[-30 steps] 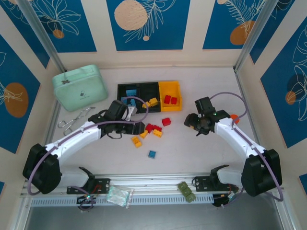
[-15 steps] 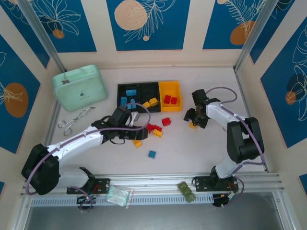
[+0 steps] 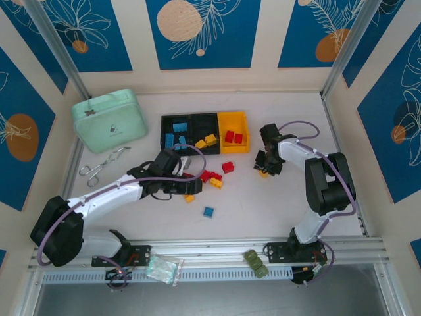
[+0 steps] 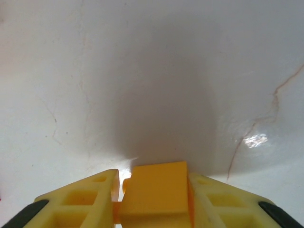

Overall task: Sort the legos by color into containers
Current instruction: Pick up the lego from the middle-right of the table, then place the lego in the container.

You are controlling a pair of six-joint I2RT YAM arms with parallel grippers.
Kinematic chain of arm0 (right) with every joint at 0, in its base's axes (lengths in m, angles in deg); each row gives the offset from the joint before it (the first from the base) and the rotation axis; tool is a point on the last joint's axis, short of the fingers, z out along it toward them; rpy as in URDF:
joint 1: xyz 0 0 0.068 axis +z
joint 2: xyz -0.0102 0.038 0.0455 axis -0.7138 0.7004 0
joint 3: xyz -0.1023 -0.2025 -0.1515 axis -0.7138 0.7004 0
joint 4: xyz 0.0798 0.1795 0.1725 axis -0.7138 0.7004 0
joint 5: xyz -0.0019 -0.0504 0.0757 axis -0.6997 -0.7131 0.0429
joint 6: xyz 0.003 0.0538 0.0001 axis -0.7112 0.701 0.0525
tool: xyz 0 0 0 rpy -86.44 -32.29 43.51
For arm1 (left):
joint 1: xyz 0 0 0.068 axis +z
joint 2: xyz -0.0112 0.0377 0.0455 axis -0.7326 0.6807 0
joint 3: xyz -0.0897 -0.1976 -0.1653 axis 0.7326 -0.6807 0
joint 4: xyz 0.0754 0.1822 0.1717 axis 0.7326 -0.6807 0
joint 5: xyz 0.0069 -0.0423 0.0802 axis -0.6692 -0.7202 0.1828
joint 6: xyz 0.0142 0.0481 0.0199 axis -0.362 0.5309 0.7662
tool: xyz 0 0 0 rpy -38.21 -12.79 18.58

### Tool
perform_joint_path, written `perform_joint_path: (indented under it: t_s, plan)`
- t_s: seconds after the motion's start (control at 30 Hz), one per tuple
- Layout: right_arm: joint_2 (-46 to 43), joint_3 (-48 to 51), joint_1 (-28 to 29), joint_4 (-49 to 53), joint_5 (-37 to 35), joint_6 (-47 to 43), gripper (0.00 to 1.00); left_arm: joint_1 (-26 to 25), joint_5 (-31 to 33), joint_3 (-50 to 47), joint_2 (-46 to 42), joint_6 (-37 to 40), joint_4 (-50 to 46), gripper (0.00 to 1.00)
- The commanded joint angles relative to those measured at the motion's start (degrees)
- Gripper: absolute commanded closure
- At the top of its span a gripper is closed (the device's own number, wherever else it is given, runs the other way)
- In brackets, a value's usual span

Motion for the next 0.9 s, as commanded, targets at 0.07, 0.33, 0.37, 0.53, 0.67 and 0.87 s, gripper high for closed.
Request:
perform_joint_path:
  t_s: [0.07, 0.33, 0.37, 0.53, 0.67, 0.87]
  plan:
    - [-3.92, -0.91, 2.44, 2.92, 0.58, -0.35, 0.70, -0.48, 2.74, -1.98, -2.14, -1.60, 0.51, 0.27]
    - [-7.16, -5.87, 8.23, 6.08, 0.88, 0.69, 0.70, 0.36, 8.27, -6.09, -7.99, -5.11, -2.22, 0.27]
    - [-6.99, -7.01, 8.86, 6.47, 1.20, 0.78, 0.70, 0.55, 8.67, -6.63, -8.67, -5.35, -2.61, 0.27]
    - [-3.55, -15.46, 13.03, 7.66, 2.33, 0.78, 0.70, 1.77, 9.94, -9.09, -12.74, -7.27, -3.91, 0.27]
    - [1.65, -23.40, 15.40, 8.07, 3.69, 0.45, 0.70, 2.44, 10.72, -9.97, -15.04, -8.16, -4.74, 0.27]
    - [11.81, -36.65, 17.96, 9.38, 5.35, -0.05, 0.70, 2.70, 11.30, -11.04, -18.15, -9.57, -5.77, 0.27]
